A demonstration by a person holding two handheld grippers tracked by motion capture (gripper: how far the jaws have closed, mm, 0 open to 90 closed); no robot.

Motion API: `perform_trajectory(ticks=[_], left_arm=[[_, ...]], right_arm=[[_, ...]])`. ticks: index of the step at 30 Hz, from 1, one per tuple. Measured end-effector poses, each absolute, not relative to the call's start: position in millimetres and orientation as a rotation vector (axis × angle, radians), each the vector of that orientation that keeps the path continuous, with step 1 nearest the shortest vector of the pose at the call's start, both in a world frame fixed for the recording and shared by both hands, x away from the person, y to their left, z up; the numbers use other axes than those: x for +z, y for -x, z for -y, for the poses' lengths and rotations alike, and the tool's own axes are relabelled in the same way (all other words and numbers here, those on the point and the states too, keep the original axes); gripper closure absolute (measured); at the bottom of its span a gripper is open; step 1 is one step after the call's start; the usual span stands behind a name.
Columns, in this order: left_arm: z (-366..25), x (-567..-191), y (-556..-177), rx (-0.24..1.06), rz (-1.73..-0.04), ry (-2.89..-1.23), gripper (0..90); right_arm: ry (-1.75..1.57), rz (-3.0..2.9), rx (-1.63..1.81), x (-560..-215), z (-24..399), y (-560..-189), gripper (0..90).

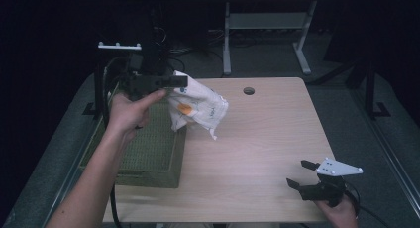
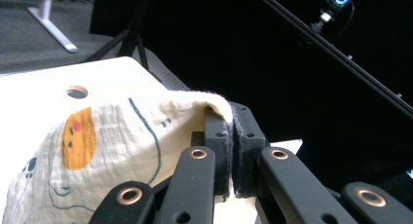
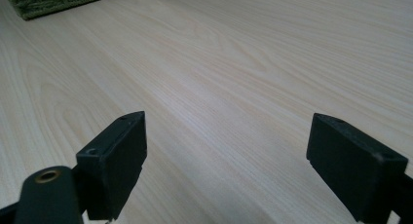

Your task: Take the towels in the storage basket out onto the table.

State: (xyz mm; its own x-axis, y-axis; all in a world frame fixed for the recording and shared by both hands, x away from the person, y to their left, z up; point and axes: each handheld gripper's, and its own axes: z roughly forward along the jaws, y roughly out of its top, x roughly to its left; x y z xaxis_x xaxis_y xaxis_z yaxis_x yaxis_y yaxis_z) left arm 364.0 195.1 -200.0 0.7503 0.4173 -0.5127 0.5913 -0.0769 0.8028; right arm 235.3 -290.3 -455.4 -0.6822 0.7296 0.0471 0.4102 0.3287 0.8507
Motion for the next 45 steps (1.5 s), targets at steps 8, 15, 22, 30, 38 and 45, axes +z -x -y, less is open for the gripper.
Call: perform_trajectory(ticks=[8, 15, 22, 30, 38, 45], left_arm=[[-168, -207, -369, -0.201, -0.776, -1.735, 86.9], [-138, -224, -377, -0.246, -0.767, -1.767, 86.9], [-110, -248, -387, -0.281, -0.78, -1.805, 86.7], [-81, -288, -399, -0.338, -0.838, -1.839, 86.4], [-54, -327, -410, -0.392, -0.893, -1.857, 85.4], [-39, -358, -414, -0.425, -0.963, -1.885, 84.7]], right_arm=[[-1.01, -2.253, 1.297, -455, 291, -236, 14.3], [-1.016, -2.245, 1.309, -454, 292, -235, 14.2], [-1.015, -2.242, 1.318, -454, 294, -234, 14.2], [-1.013, -2.23, 1.331, -453, 297, -233, 14.3], [-1.017, -2.226, 1.34, -452, 299, -233, 14.2], [-1.021, -2.221, 1.351, -452, 301, -233, 14.3]])
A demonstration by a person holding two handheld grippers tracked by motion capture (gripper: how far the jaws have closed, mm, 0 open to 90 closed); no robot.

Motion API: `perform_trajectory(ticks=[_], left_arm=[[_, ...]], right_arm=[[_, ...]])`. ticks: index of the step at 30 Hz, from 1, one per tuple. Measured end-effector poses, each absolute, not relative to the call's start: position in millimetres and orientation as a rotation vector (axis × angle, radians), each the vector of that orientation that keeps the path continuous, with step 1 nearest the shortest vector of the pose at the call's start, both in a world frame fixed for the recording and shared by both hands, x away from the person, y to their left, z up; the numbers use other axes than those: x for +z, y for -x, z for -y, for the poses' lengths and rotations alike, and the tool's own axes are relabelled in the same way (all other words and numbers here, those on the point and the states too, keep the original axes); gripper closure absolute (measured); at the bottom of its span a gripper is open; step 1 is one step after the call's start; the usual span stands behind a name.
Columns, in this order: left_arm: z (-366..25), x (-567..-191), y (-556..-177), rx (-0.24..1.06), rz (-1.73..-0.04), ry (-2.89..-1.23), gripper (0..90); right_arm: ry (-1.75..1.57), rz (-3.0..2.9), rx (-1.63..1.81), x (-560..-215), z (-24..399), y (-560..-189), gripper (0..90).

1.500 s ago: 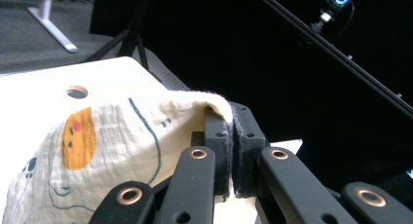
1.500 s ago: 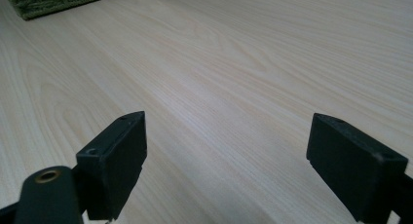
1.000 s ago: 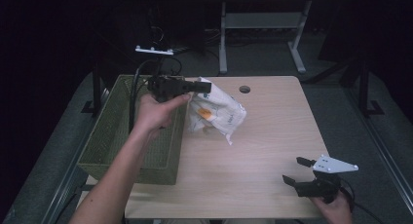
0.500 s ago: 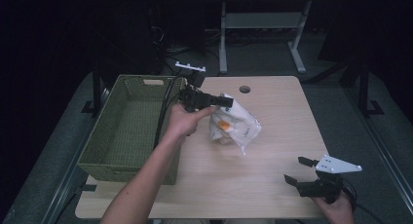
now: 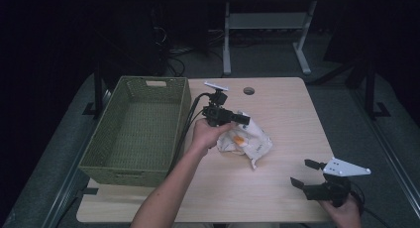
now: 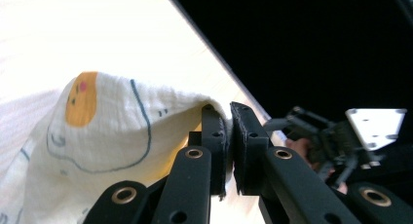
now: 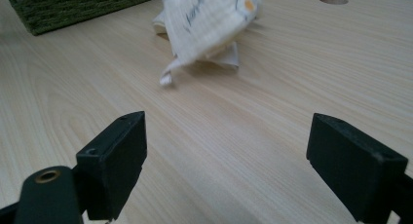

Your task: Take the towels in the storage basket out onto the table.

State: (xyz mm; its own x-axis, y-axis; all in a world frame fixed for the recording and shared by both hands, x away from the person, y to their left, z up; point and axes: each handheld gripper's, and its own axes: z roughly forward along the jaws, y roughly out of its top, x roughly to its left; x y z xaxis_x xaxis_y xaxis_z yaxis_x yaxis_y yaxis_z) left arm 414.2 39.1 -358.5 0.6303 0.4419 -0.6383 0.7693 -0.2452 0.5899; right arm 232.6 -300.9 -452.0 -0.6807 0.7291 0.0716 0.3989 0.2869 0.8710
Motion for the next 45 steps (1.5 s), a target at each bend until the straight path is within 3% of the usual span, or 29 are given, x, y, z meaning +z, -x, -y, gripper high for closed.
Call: perform_trajectory(ticks=[19, 45], left_arm=[[-33, -426, -416, -0.395, -1.142, -1.905, 86.9], [-24, -469, -423, -0.388, -1.222, -1.935, 86.8]], right_arm=[[-1.015, -2.22, 1.361, -452, 301, -233, 14.2], [-1.017, -2.226, 1.347, -453, 301, -235, 14.2]])
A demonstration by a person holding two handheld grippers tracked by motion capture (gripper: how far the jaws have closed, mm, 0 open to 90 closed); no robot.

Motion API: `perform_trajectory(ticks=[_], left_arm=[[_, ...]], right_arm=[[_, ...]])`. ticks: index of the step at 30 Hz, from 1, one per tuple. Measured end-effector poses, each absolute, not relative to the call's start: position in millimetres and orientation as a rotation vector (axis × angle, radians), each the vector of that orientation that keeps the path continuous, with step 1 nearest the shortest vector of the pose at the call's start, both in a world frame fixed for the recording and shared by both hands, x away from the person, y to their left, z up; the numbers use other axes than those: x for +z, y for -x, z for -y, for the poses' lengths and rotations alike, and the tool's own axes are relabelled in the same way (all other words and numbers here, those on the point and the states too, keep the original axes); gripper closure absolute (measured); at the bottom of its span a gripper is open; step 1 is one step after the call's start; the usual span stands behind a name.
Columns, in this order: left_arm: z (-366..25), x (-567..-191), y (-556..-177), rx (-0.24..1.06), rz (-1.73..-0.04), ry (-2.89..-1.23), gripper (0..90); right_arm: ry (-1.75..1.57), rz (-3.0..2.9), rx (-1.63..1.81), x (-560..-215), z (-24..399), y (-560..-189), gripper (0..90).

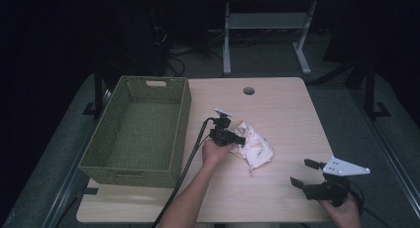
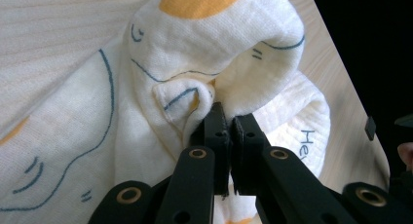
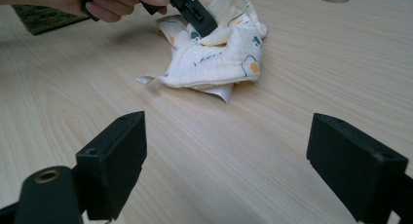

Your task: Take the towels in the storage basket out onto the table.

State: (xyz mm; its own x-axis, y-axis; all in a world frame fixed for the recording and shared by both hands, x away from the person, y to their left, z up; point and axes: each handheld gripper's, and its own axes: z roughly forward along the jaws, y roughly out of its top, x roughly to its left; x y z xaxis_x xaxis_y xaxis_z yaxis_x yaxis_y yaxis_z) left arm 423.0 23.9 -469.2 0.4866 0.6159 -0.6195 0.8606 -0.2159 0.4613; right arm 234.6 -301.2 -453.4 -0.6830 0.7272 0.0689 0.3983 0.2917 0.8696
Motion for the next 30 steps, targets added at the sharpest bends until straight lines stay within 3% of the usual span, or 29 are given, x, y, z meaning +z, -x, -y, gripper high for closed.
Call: perform_trajectory(ticks=[5, 18, 30], left_arm=[[-24, -469, -423, -0.387, -1.217, -1.926, 85.1], [-32, -451, -416, -0.361, -1.168, -1.866, 58.4], [-46, -439, -403, -0.289, -1.174, -1.816, 51.9]], right_arm=[[-1.021, -2.226, 1.343, -454, 301, -235, 14.2], [-1.007, -2.231, 1.336, -453, 298, -235, 14.2], [-1.008, -2.233, 1.332, -453, 297, -236, 14.2]])
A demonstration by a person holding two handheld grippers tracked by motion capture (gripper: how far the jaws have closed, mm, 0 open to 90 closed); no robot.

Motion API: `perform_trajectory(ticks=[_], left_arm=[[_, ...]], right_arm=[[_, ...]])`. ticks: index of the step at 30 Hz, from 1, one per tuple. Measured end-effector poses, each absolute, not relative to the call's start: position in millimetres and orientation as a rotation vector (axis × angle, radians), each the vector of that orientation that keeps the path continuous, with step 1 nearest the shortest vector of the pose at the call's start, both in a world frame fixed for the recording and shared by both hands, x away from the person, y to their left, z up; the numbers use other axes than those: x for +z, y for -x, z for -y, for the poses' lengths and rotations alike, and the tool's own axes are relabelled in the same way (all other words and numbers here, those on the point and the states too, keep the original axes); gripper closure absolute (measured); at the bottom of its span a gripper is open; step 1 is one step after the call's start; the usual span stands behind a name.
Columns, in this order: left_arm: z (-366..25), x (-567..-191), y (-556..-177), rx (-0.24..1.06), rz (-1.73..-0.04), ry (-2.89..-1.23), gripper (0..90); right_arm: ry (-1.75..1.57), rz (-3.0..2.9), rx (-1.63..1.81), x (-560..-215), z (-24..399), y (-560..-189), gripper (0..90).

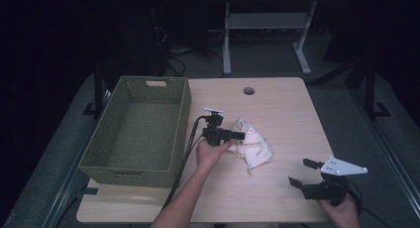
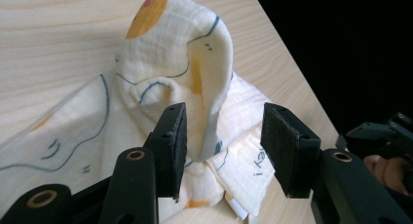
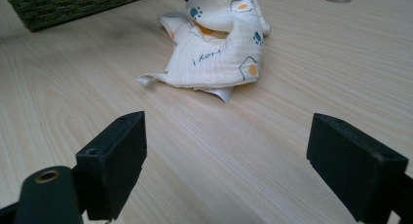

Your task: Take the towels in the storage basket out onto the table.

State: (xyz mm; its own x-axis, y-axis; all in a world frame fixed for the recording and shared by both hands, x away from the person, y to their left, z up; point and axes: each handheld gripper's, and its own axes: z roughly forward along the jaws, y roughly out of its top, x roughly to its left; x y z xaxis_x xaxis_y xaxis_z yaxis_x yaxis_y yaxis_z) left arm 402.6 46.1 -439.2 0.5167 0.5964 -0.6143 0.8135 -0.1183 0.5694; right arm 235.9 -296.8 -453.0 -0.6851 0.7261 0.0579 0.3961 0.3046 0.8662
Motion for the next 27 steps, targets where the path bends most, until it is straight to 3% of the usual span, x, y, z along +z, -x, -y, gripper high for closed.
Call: perform_trajectory(ticks=[14, 27], left_arm=[[-60, -438, -387, -0.268, -1.186, -1.791, 50.1], [-62, -429, -361, -0.261, -1.094, -1.815, 48.8]], right_arm=[[-1.011, -2.233, 1.326, -452, 295, -235, 14.2], [-1.011, -2.232, 1.324, -453, 295, -237, 14.1]])
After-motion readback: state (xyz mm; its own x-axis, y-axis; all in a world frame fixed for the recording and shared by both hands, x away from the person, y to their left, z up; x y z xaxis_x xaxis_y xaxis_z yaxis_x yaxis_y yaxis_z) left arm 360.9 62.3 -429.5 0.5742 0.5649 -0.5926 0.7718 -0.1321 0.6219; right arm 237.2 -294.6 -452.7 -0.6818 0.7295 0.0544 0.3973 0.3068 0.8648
